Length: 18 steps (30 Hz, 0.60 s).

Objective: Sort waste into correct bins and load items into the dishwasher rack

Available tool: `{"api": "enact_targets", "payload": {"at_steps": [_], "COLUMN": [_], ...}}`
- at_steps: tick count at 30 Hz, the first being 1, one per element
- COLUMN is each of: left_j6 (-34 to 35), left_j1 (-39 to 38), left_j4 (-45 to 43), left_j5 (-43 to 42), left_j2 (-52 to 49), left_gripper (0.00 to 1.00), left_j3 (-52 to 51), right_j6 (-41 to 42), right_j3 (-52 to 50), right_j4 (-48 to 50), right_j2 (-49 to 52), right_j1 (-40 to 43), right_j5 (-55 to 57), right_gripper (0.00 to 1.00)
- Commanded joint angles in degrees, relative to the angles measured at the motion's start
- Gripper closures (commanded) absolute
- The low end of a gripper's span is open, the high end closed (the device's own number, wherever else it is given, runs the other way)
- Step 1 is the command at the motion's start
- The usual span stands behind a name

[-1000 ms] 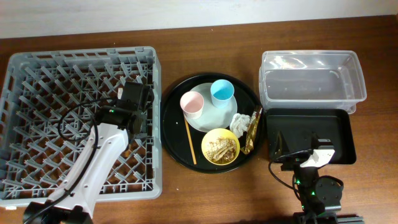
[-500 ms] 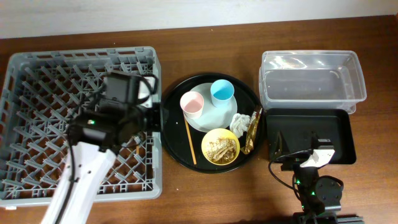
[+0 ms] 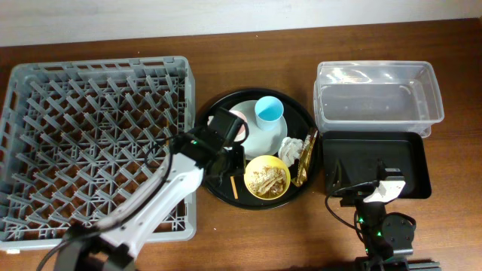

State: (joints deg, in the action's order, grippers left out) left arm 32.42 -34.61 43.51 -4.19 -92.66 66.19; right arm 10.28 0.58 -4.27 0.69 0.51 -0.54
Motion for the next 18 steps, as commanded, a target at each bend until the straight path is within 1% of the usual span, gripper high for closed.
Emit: {"api": "enact_targets", "payload": {"at_steps": [1, 8, 18], "left_j6": [1.53, 3.65, 3.67], "left_j1": [-0.17, -0.17, -0.57], "left_j4": [-1.09, -1.27, -2.86], "left_j5": [1.92, 2.49, 2.54], "left_j2": [-4.52, -10.56, -14.32], "left_gripper": [0.7, 0.7, 0.72], "left_j3": [-0.5, -0.5, -0.55], "right_j6": [-0.37, -0.37, -0.37], "right_j3": [-0.26, -0.26, -0.26], "right_j4": [-0.26, -0.26, -0.26], "right_j2": [0.04, 0.04, 0.04], "right_j1": [0.26, 0.26, 0.26], "right_j5": [-0.33, -0.33, -0.33], "right_gripper": [0.01, 0.01, 0.01]}}
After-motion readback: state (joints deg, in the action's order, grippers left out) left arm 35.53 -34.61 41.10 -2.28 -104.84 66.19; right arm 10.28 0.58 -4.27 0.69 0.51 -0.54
